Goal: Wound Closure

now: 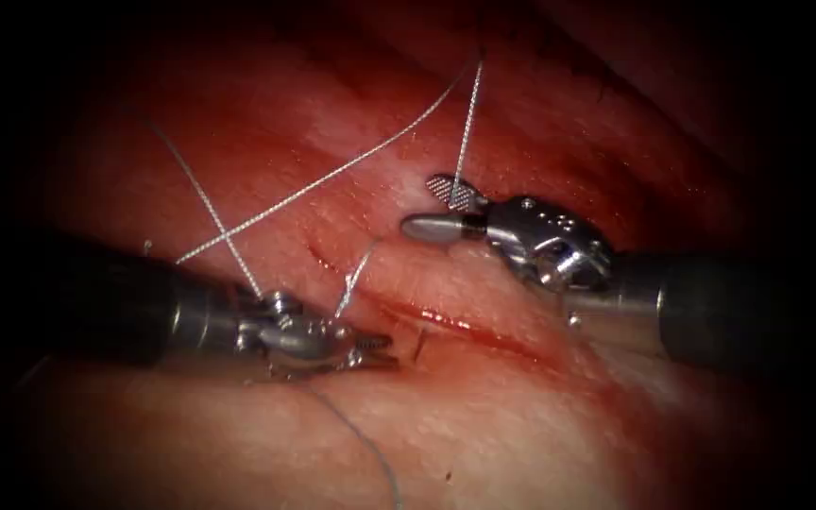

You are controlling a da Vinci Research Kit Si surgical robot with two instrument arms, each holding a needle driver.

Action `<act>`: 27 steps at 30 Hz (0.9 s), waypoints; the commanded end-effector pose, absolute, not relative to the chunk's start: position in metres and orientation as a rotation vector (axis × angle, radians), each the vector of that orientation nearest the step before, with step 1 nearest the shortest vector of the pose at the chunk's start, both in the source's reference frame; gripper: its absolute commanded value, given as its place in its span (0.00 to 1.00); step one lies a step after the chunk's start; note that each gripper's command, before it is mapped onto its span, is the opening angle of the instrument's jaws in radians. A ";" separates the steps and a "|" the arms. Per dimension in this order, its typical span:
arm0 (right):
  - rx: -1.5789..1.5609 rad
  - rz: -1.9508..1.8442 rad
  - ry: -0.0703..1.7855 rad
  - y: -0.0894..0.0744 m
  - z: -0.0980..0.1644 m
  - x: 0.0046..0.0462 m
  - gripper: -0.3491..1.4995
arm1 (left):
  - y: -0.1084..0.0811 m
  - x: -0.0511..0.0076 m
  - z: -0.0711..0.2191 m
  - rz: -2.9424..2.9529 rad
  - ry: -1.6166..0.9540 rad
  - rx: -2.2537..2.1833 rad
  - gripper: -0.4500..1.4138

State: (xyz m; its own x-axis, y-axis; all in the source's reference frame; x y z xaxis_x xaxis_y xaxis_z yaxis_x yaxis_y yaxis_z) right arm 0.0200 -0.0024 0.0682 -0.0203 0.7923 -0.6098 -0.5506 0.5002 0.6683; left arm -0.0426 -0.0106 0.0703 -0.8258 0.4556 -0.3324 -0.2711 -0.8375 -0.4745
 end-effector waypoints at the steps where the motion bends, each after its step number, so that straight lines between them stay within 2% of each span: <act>1: 0.237 1.075 1.146 -0.003 0.069 0.0203 0.76 | -0.011 -0.0431 0.071 2.614 -0.586 -0.621 0.35; 3: 0.210 1.074 1.116 -0.003 0.069 0.0202 0.74 | -0.011 -0.0431 0.071 2.614 -0.586 -0.621 0.35; 12: 0.217 1.024 1.102 -0.003 0.069 0.0202 0.73 | -0.011 -0.0431 0.071 2.614 -0.586 -0.621 0.35; 14: 0.211 1.009 1.092 -0.003 0.069 0.0203 0.69 | -0.011 -0.0431 0.071 2.614 -0.586 -0.621 0.35; 15: 0.211 1.008 1.089 -0.003 0.069 0.0204 0.65 | -0.011 -0.0431 0.071 2.614 -0.586 -0.621 0.35; 16: 0.207 1.001 1.090 -0.004 0.069 0.0204 0.57 | -0.011 -0.0431 0.071 2.614 -0.585 -0.621 0.35; 18: 0.204 0.995 1.090 -0.004 0.069 0.0204 0.05 | -0.011 -0.0431 0.071 2.614 -0.586 -0.621 0.35; 19: 0.201 0.990 1.091 -0.004 0.069 0.0204 0.00 | -0.011 -0.0431 0.071 2.614 -0.586 -0.621 0.35; 27: 0.225 1.021 1.087 -0.004 0.069 0.0203 0.00 | -0.011 -0.0431 0.071 2.614 -0.586 -0.621 0.35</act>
